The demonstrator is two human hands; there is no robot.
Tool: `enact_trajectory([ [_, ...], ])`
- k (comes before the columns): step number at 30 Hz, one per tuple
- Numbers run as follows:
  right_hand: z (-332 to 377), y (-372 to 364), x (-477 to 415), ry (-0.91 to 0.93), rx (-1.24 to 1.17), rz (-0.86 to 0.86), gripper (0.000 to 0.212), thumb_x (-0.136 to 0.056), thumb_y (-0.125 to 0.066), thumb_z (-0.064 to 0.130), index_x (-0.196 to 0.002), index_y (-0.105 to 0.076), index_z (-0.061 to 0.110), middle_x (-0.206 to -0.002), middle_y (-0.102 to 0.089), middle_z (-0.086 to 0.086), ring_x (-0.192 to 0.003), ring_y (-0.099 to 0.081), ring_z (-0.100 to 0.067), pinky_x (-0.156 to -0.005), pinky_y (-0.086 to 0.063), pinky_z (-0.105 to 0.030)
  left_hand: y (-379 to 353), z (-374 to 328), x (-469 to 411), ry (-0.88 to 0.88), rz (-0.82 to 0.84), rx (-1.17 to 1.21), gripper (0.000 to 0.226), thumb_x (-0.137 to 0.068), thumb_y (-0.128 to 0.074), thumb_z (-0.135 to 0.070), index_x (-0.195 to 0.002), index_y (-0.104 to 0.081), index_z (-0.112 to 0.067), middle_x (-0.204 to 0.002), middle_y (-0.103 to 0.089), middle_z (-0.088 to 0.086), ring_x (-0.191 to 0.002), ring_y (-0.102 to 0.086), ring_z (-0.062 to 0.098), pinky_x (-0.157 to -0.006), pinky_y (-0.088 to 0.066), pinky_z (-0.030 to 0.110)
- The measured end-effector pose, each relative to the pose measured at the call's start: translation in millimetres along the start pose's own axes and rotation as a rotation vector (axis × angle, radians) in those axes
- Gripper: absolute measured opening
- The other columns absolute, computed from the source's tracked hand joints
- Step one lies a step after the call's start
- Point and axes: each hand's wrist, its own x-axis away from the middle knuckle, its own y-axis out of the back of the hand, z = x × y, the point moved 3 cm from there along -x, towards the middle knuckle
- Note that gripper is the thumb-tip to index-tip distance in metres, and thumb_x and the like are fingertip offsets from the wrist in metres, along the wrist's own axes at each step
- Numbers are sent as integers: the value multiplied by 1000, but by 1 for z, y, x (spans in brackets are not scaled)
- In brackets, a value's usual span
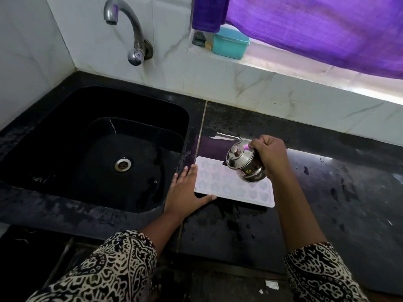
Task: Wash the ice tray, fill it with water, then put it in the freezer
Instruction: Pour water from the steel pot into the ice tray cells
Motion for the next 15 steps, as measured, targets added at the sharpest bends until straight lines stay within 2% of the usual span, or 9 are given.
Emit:
enact_trajectory([
  [4,-1,0,-4,12,12,24,38,-76,-65,9,-50,-39,19,-50,-37,0,-54,-36,-18,-59,-35,-34,0,-1,0,1,2,-6,121,-58,-27,-90,-154,-7,-19,-161,-13,-6,-148,-4,9,-118,3,32],
  [8,0,1,-6,41,-2,36,40,-75,-65,5,-49,-36,18,-49,-32,0,-51,-31,-15,-57,-30,-32,1,-2,0,2,-15,5,121,-57,-27,-90,-154,-8,-20,-161,-14,-7,-148,-5,9,-118,2,31],
  [15,-2,4,-9,48,34,52,33,-76,-64,8,-53,-41,14,-52,-37,-4,-54,-36,-17,-58,-34,-32,-1,-1,-1,11,-10,5,120,-58,-29,-90,-154,-8,-21,-161,-14,-8,-148,-5,7,-119,1,31],
])
